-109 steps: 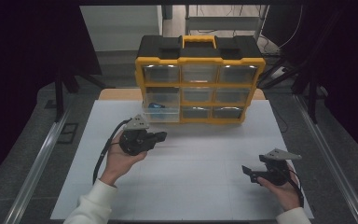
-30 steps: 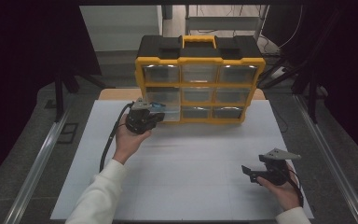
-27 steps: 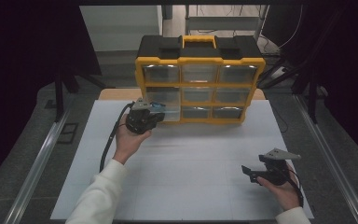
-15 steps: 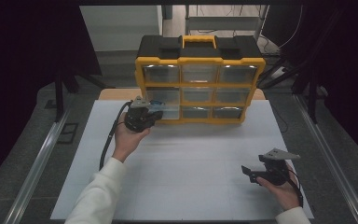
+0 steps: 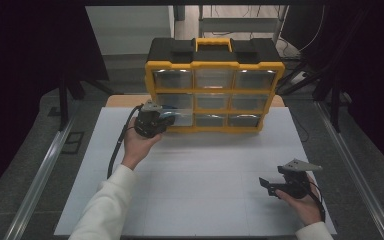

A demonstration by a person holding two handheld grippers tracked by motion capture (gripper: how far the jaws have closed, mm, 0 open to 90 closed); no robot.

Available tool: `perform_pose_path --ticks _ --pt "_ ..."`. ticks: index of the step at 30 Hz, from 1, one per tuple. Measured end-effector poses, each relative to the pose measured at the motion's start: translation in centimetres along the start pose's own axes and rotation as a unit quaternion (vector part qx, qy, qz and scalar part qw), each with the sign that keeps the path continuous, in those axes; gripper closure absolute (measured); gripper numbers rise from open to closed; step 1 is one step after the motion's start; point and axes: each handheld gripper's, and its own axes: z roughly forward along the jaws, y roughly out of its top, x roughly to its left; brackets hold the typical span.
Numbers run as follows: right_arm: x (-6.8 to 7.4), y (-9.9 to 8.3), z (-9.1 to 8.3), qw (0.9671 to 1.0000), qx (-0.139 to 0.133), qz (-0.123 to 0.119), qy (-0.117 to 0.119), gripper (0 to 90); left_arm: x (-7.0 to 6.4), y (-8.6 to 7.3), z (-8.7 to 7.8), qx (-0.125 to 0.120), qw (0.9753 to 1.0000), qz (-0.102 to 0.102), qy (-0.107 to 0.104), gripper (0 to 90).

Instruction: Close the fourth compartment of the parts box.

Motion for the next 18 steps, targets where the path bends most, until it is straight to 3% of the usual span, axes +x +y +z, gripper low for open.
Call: perform_pose_path --ticks 18 --pt "-0.03 -0.01 0.01 1.0000 0.001 0.001 -0.001 13.9 0.55 0.80 0.36 0.002 1.0000 -0.004 0.001 90.0"
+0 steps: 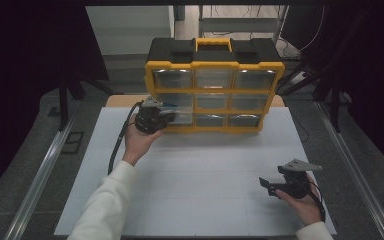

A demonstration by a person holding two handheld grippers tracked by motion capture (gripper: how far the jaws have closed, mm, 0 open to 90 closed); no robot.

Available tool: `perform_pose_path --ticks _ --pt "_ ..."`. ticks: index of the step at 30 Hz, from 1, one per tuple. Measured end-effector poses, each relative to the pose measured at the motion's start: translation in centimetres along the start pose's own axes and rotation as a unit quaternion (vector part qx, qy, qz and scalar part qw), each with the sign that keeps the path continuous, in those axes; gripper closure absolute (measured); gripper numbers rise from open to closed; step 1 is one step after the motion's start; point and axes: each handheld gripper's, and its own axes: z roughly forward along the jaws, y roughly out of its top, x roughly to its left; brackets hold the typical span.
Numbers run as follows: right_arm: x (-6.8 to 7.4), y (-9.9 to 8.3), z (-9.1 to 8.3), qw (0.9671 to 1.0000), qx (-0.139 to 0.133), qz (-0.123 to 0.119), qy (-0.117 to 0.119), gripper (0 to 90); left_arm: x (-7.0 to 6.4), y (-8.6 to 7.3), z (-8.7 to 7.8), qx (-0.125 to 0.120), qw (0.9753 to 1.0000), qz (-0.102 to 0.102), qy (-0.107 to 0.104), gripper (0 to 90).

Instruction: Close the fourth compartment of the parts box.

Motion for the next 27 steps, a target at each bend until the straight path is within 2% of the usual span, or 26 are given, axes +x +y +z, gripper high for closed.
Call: perform_pose_path --ticks 27 --pt "-0.03 -0.02 0.03 1.0000 0.002 -0.001 0.000 13.9 0.77 0.87 0.91 0.005 0.9999 0.004 0.015 90.0"
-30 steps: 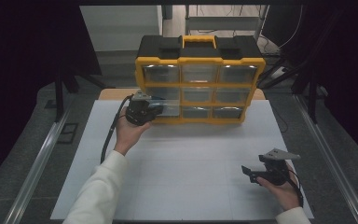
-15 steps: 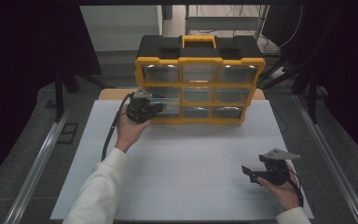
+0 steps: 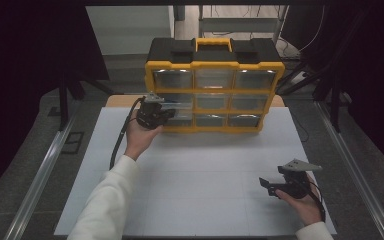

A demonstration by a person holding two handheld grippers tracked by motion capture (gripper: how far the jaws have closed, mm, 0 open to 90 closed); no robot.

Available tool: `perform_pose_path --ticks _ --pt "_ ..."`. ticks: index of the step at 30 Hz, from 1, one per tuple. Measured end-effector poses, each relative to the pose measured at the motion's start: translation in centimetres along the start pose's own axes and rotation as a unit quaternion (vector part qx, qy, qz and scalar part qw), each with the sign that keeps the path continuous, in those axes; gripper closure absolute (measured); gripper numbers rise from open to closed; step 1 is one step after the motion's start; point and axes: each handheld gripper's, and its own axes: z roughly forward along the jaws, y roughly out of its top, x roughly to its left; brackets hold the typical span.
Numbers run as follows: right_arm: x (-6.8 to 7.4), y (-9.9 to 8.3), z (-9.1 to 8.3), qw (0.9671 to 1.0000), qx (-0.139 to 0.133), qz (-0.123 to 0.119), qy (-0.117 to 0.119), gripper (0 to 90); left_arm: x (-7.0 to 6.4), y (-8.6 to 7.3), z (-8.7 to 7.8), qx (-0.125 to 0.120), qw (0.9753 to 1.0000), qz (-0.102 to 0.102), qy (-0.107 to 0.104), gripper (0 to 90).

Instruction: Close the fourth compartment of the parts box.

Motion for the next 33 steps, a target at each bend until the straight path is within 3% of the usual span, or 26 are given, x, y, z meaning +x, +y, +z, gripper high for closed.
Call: perform_pose_path --ticks 33 --pt "0.0 -0.1 0.1 1.0000 0.002 0.000 0.000 13.9 1.1 1.3 1.1 0.001 0.9999 -0.007 0.009 90.0"
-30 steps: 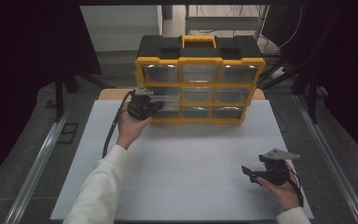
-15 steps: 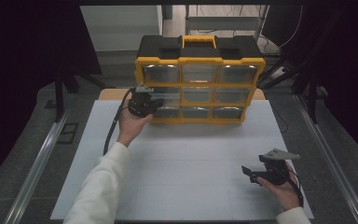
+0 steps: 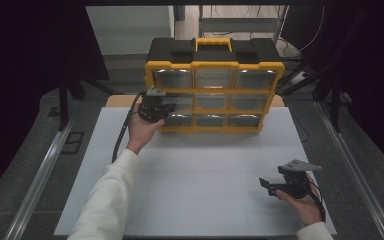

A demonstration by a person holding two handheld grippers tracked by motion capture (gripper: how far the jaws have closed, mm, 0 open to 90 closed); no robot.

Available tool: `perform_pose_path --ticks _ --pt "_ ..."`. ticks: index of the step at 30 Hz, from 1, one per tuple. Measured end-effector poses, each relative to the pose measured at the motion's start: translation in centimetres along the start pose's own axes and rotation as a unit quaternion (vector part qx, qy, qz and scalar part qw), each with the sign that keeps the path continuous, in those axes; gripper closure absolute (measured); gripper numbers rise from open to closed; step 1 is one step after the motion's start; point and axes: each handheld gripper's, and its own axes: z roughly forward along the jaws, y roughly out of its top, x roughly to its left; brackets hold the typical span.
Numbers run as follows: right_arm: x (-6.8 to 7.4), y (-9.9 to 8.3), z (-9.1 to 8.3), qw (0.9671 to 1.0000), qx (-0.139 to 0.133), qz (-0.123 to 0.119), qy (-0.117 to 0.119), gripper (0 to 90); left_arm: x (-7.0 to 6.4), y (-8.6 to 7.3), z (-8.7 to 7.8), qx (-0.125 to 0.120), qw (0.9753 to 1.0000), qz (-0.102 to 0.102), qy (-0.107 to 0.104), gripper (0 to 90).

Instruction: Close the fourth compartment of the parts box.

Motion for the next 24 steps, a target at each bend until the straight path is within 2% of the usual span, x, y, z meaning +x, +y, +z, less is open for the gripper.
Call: perform_pose_path --ticks 24 --pt "-0.05 -0.02 0.10 1.0000 0.003 0.000 0.001 13.9 0.67 0.80 0.86 -0.002 0.9999 -0.009 0.007 90.0"
